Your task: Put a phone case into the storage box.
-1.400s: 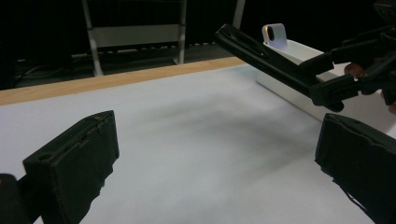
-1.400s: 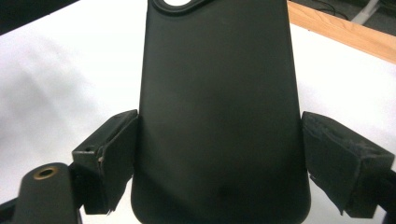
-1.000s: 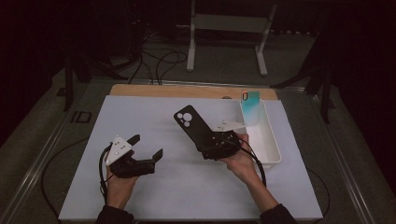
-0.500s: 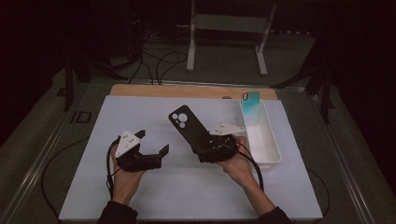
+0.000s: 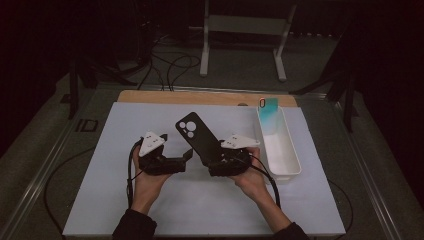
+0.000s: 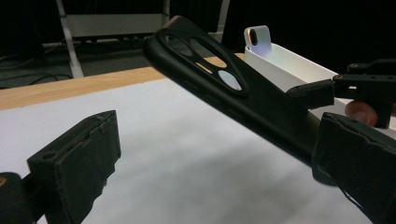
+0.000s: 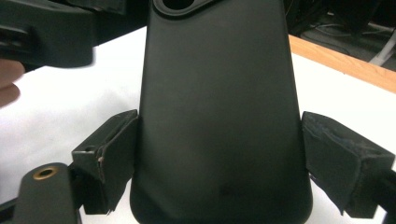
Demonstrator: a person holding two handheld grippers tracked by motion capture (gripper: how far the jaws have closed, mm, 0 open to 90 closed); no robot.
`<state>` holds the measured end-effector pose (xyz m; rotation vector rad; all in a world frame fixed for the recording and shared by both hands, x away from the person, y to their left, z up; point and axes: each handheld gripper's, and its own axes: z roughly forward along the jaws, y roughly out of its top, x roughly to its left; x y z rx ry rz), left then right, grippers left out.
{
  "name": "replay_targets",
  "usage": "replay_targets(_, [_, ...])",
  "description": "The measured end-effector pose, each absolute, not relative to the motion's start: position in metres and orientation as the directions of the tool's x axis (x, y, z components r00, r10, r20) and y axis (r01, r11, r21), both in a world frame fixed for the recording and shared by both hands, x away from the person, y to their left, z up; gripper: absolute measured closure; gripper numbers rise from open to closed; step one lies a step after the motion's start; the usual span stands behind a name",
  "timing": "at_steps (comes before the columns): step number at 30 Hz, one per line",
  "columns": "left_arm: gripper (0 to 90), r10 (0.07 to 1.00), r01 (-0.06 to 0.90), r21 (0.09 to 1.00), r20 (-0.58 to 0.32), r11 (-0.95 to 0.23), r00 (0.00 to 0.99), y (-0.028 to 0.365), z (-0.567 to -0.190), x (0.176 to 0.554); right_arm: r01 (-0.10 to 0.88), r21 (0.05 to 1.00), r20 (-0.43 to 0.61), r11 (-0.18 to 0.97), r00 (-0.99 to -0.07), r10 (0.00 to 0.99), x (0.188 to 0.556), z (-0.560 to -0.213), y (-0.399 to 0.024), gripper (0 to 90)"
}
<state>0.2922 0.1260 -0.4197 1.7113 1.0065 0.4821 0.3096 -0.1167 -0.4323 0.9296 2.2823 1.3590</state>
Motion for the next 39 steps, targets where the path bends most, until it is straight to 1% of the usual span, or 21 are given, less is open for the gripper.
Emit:
replay_targets(5, [3.7,0.810,0.414,0.905,-0.170,-0.097,0.562,0.118,-0.420,0.296,0.361,0.872,0.055,0.330,-0.742,0.668,0.308,-0.434,-0.114,14.4])
replay_targets(9, [8.0,0.806,0.425,0.901,-0.185,-0.089,0.562,0.114,-0.421,0.298,0.350,0.881,0.056,0.320,-0.748,0.662,0.307,-0.434,-0.112,14.4])
replay_targets(13, [17.3,0.788,0.434,0.897,-0.208,-0.083,0.579,0.109,-0.421,0.301,0.330,0.889,0.048,0.316,-0.755,0.654,0.305,-0.434,-0.109,14.4])
replay_targets(18, [37.3,0.761,0.453,0.889,-0.248,-0.066,0.599,0.107,-0.421,0.302,0.311,0.897,0.037,0.314,-0.761,0.648,0.304,-0.434,-0.106,14.2])
replay_targets(19, [37.3,0.742,0.462,0.885,-0.271,-0.058,0.613,0.108,-0.422,0.303,0.308,0.900,0.037,0.309,-0.759,0.650,0.304,-0.434,-0.106,14.2])
replay_targets(20, [42.2,0.735,0.463,0.885,-0.278,-0.055,0.619,0.108,-0.421,0.303,0.307,0.903,0.039,0.302,-0.757,0.653,0.304,-0.434,-0.106,14.1])
replay_targets(23, [49.0,0.717,0.465,0.884,-0.288,-0.056,0.635,0.107,-0.422,0.304,0.301,0.908,0.037,0.291,-0.749,0.661,0.305,-0.434,-0.106,14.0])
replay_targets(24, [50.8,0.717,0.465,0.884,-0.288,-0.056,0.635,0.107,-0.422,0.304,0.301,0.908,0.037,0.291,-0.749,0.661,0.305,-0.434,-0.106,14.0])
replay_targets(25, [50.8,0.710,0.469,0.882,-0.298,-0.051,0.638,0.105,-0.422,0.304,0.299,0.910,0.033,0.288,-0.744,0.668,0.305,-0.435,-0.106,14.0])
replay_targets(26, [56.2,0.709,0.470,0.882,-0.301,-0.049,0.638,0.105,-0.422,0.304,0.299,0.912,0.035,0.279,-0.736,0.676,0.306,-0.436,-0.103,14.0])
replay_targets(32, [64.8,0.705,0.476,0.878,-0.313,-0.040,0.637,0.104,-0.421,0.306,0.280,0.915,0.001,0.291,-0.722,0.692,0.305,-0.439,-0.098,14.0])
replay_targets(36, [72.3,0.695,0.466,0.884,-0.315,-0.033,0.647,0.102,-0.421,0.305,0.290,0.914,0.011,0.284,-0.717,0.697,0.306,-0.441,-0.095,14.0])
replay_targets(39, [75.9,0.686,0.459,0.888,-0.321,-0.022,0.653,0.101,-0.421,0.304,0.293,0.915,0.015,0.279,-0.714,0.700,0.306,-0.442,-0.094,14.0])
